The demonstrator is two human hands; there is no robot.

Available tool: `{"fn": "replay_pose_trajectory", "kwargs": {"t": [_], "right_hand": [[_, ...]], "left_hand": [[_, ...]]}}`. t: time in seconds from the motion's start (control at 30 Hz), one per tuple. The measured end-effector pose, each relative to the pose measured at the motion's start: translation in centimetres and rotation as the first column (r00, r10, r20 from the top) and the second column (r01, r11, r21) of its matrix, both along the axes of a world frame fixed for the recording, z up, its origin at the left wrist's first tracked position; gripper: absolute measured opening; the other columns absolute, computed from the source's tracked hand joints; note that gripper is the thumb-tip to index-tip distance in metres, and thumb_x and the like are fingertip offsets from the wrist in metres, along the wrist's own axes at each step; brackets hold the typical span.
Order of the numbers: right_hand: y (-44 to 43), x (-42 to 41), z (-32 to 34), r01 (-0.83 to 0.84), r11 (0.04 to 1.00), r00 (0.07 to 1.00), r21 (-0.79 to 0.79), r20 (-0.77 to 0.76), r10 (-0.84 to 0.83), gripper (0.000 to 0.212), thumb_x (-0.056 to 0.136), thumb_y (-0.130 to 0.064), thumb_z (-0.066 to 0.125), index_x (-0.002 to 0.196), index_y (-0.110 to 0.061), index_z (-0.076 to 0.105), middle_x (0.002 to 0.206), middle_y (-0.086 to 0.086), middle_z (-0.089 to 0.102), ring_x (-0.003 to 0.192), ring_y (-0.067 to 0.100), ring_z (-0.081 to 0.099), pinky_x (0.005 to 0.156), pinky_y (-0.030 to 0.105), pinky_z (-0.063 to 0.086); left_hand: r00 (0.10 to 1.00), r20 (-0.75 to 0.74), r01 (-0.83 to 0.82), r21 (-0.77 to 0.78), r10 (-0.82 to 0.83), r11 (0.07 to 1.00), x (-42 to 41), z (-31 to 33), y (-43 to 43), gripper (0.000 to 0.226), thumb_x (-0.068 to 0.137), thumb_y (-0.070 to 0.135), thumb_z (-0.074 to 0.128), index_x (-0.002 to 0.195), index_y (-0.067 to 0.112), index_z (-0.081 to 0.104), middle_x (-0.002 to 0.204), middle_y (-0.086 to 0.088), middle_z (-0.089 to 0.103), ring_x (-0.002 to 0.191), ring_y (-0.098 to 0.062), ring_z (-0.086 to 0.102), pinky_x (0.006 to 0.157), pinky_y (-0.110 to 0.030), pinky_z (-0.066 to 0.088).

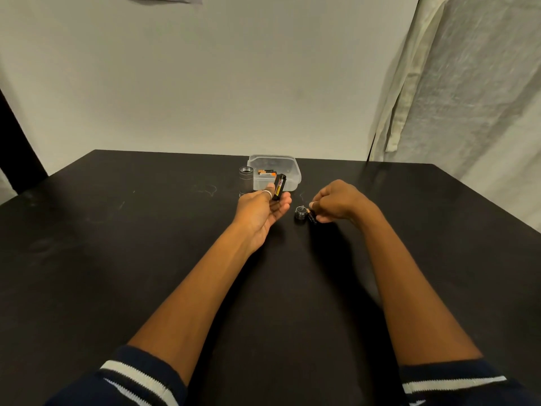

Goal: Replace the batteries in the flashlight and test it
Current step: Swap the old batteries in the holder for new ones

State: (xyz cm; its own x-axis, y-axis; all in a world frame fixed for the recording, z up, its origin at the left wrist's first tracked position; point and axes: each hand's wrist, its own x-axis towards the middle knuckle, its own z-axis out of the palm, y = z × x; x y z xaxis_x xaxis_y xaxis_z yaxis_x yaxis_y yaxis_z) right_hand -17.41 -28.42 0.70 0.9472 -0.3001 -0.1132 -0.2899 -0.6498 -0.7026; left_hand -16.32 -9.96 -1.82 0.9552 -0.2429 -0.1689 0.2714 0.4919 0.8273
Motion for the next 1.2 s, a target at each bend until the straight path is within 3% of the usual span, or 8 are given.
{"fn": "replay_pose_trajectory", "kwargs": {"t": [0.33, 0.57, 0.83, 0.93, 1.0, 1.1, 1.2], "right_hand": [[0.8, -0.2, 0.2, -0.024, 1.000, 1.000, -0.016, 0.003, 0.024, 0.010, 0.094, -0.004, 0.070, 0.086, -0.009, 0.072, 0.086, 0.013, 0.073, 0.060, 0.013, 0.069, 0.048, 0.016, 0.054], [0.7, -0.3, 0.2, -0.019, 0.999, 0.999, -0.033, 0.043, 0.020, 0.013, 0.098, -0.013, 0.066, 0.090, -0.008, 0.075, 0.078, 0.010, 0.074, 0.058, 0.012, 0.068, 0.051, 0.017, 0.056], [0.7, -0.3, 0.1, -0.017, 0.999, 0.999, -0.048, 0.051, 0.019, 0.025, 0.100, -0.022, 0.064, 0.081, -0.010, 0.074, 0.069, 0.006, 0.071, 0.055, 0.010, 0.064, 0.053, 0.020, 0.055], [0.8, -0.4, 0.1, -0.012, 0.996, 0.985, -0.092, 0.172, 0.027, 0.029, 0.100, -0.028, 0.063, 0.076, -0.016, 0.075, 0.067, 0.000, 0.072, 0.056, 0.007, 0.064, 0.057, 0.022, 0.052], [1.2, -0.6, 0.6, -0.053, 0.997, 0.959, 0.050, 0.281, 0.037, 0.022, 0.101, -0.032, 0.063, 0.091, -0.020, 0.077, 0.083, -0.003, 0.077, 0.072, 0.006, 0.069, 0.061, 0.021, 0.053], [1.8, -0.8, 1.4, -0.195, 0.922, 0.947, 0.335, 0.310, 0.087, 0.021, 0.101, -0.035, 0.062, 0.113, -0.022, 0.073, 0.103, -0.005, 0.079, 0.096, 0.006, 0.073, 0.068, 0.020, 0.056], [2.5, -0.7, 1.3, -0.269, 0.823, 0.939, 0.501, 0.327, 0.108, 0.019, 0.101, -0.024, 0.064, 0.115, -0.015, 0.074, 0.104, 0.000, 0.080, 0.094, 0.014, 0.075, 0.081, 0.030, 0.062]], "left_hand": [[1.000, 0.010, 0.011, 0.012, -0.011, 1.000, 0.0, 0.0, 0.0, 0.028, 0.104, 0.017, 0.053, 0.121, -0.003, 0.063, 0.091, -0.015, 0.076, 0.069, -0.014, 0.075, 0.060, -0.022, 0.059], [0.999, 0.017, 0.028, 0.030, -0.028, 0.999, 0.0, -0.1, 0.0, 0.026, 0.105, 0.018, 0.052, 0.117, -0.002, 0.065, 0.086, -0.013, 0.078, 0.070, -0.014, 0.075, 0.060, -0.023, 0.059], [0.999, 0.009, 0.053, 0.017, -0.053, 0.998, -0.1, 0.0, 0.1, 0.028, 0.107, 0.018, 0.048, 0.120, -0.002, 0.062, 0.086, -0.014, 0.078, 0.071, -0.015, 0.075, 0.061, -0.023, 0.060], [0.998, 0.019, 0.066, 0.010, -0.067, 0.998, -0.1, 0.0, 0.2, 0.027, 0.108, 0.017, 0.046, 0.116, -0.002, 0.062, 0.084, -0.012, 0.078, 0.070, -0.014, 0.074, 0.062, -0.023, 0.060], [0.996, 0.030, 0.088, 0.005, -0.089, 0.996, -0.1, 0.1, 0.2, 0.027, 0.108, 0.017, 0.045, 0.112, -0.001, 0.064, 0.083, -0.011, 0.078, 0.070, -0.013, 0.074, 0.062, -0.023, 0.060], [0.988, 0.057, 0.145, -0.013, -0.144, 0.989, -0.3, 0.2, 0.4, 0.028, 0.108, 0.018, 0.044, 0.114, 0.000, 0.064, 0.085, -0.010, 0.078, 0.072, -0.012, 0.074, 0.064, -0.022, 0.060], [0.976, 0.076, 0.209, -0.037, -0.206, 0.977, -0.6, 0.3, 0.4, 0.028, 0.108, 0.019, 0.044, 0.117, 0.001, 0.063, 0.089, -0.013, 0.078, 0.074, -0.014, 0.074, 0.064, -0.023, 0.060]]}}
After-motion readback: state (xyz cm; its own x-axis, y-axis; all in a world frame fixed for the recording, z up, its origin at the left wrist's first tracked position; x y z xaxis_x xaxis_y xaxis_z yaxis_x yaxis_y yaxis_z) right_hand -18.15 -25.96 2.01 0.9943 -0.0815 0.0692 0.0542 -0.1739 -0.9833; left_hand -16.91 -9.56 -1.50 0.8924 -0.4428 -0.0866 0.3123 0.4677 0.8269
